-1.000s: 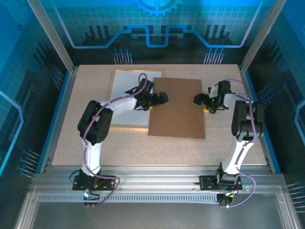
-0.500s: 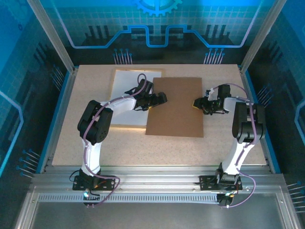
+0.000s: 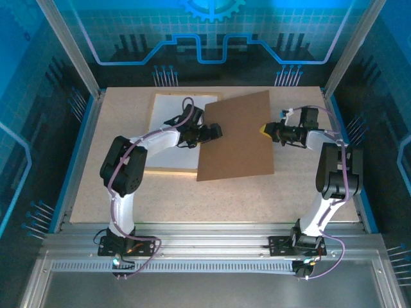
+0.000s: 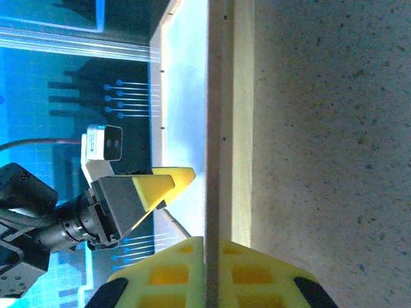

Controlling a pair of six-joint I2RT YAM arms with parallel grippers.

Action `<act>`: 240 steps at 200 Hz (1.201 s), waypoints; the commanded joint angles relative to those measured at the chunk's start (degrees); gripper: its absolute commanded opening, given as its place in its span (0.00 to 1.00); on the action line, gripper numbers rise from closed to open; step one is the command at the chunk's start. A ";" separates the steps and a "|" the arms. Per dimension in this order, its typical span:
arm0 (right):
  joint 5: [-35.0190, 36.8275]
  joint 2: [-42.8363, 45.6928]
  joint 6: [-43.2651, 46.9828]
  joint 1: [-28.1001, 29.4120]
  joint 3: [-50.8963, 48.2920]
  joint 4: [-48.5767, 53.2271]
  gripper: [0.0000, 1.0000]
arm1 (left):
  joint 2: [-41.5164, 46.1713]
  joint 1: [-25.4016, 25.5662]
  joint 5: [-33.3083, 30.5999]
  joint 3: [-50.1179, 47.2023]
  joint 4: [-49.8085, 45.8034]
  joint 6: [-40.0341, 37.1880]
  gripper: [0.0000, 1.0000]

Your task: Put the photo into the frame

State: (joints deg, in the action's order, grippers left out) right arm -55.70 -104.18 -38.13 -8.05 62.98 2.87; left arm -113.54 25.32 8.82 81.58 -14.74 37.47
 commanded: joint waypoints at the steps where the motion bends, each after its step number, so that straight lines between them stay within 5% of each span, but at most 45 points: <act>1: -4.60 3.30 -6.91 -0.55 0.31 -11.01 0.00 | 7.15 -4.73 -2.74 1.92 -5.10 -4.75 0.99; 47: -4.60 9.05 -14.06 -3.79 1.73 -15.72 0.00 | 10.22 -17.73 -7.67 2.92 -8.03 -11.16 0.99; 100: -0.74 14.61 -15.20 -9.19 3.02 -12.85 0.00 | -0.58 -29.40 -5.37 13.09 -11.28 -13.26 0.99; 164: 4.60 19.99 -11.67 -15.67 1.10 -9.02 0.00 | -11.94 -31.30 -0.79 19.47 -10.80 -13.32 0.99; 240: 5.89 21.39 -9.31 -17.35 0.32 -6.94 0.00 | -10.87 -29.45 8.08 9.45 0.10 -8.54 0.99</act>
State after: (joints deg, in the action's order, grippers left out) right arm -48.18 -85.01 -47.51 -24.82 63.68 -1.02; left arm -126.06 -5.56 12.58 94.19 -17.78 27.14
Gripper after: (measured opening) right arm 0.075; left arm 0.990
